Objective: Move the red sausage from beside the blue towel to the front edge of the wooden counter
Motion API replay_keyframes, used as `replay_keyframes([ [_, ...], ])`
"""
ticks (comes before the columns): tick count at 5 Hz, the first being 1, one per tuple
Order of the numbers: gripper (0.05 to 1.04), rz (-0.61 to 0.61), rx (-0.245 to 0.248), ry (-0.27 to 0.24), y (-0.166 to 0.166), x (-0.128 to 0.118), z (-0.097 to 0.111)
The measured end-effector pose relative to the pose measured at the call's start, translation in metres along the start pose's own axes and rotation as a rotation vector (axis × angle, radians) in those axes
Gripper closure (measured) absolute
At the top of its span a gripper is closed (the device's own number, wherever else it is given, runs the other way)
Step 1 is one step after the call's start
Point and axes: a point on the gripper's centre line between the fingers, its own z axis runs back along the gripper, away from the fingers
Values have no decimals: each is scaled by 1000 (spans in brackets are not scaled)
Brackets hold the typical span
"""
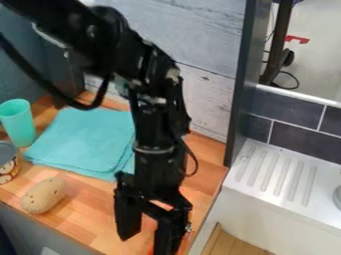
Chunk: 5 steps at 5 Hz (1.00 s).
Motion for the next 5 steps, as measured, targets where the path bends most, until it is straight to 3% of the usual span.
replay_keyframes([
  [2,81,60,47,-112,41,-32,65],
  [5,81,95,83,-193,118,-23,108],
])
